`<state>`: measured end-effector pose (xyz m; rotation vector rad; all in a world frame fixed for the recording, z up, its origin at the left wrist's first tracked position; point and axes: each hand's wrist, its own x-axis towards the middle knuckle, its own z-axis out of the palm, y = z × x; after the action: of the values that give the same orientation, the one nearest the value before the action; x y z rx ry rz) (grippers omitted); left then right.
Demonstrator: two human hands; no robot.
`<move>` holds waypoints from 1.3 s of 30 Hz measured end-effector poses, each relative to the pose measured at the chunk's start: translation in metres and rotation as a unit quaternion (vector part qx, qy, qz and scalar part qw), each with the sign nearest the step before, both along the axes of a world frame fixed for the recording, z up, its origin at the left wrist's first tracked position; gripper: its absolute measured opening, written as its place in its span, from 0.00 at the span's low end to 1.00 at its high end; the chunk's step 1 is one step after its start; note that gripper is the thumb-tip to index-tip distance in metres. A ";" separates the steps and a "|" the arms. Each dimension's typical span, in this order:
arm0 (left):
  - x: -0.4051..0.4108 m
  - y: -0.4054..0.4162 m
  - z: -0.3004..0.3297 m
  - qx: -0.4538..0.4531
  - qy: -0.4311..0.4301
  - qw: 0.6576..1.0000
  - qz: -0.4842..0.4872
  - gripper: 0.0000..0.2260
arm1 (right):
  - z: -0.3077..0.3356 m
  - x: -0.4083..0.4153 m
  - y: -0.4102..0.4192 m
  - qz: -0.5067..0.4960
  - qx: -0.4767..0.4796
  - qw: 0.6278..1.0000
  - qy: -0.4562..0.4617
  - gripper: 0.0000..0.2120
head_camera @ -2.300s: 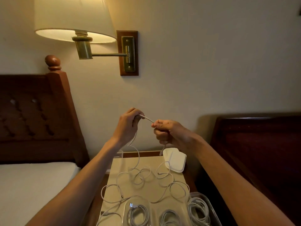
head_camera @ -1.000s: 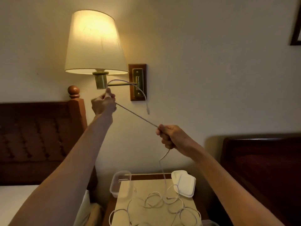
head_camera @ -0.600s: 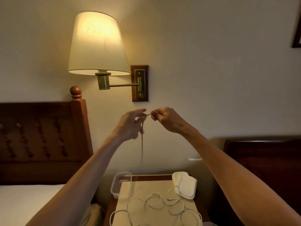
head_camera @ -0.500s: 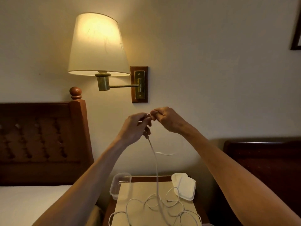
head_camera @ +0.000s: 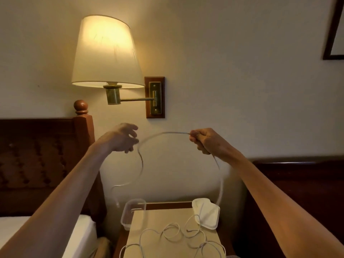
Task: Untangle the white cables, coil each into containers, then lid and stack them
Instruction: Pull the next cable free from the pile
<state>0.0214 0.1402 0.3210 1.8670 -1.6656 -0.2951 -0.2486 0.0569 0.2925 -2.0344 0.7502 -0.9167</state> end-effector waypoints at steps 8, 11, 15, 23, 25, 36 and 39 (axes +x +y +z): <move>-0.053 0.000 -0.014 -0.145 0.008 0.975 -0.166 0.08 | 0.026 0.047 0.013 0.020 -0.061 0.996 0.069 0.18; -0.027 -0.004 -0.028 -0.238 -0.076 0.963 -0.102 0.08 | 0.006 0.039 0.010 0.051 0.006 0.997 0.064 0.18; 0.002 -0.004 -0.039 -0.249 0.000 0.968 -0.015 0.09 | -0.017 0.016 0.003 0.071 0.087 0.994 0.013 0.17; -0.040 -0.007 -0.053 -0.037 -0.239 0.967 0.081 0.25 | 0.002 0.033 0.007 0.069 0.072 0.995 0.002 0.18; -0.055 -0.010 -0.057 -0.067 -0.013 0.992 -0.110 0.12 | 0.003 0.035 0.008 0.082 0.084 0.993 -0.008 0.17; -0.021 -0.030 -0.072 -0.243 0.030 0.966 -0.086 0.10 | -0.015 0.011 0.013 0.167 0.309 0.923 -0.155 0.19; -0.018 -0.028 -0.099 -0.203 0.073 0.968 -0.124 0.10 | -0.003 0.005 0.011 0.169 0.346 0.882 -0.270 0.17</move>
<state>0.0035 0.1127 0.2221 1.3089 -1.7073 -0.1705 -0.2438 0.0675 0.2898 -1.1428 0.3173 -0.7984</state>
